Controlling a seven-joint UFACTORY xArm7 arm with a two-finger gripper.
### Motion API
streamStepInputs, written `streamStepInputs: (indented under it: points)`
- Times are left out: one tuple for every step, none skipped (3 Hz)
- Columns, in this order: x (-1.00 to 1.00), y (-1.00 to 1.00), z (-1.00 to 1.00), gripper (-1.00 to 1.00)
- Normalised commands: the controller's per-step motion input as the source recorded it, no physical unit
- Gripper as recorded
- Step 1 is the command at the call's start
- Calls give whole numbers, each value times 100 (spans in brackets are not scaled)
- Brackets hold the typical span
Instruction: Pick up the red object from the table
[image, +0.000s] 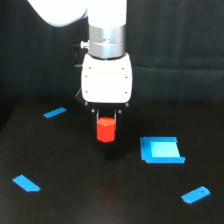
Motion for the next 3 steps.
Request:
streamStepInputs:
  points:
    - [-25, 6, 97, -100]
    - [-10, 5, 95, -99]
    - [-10, 16, 100, -96]
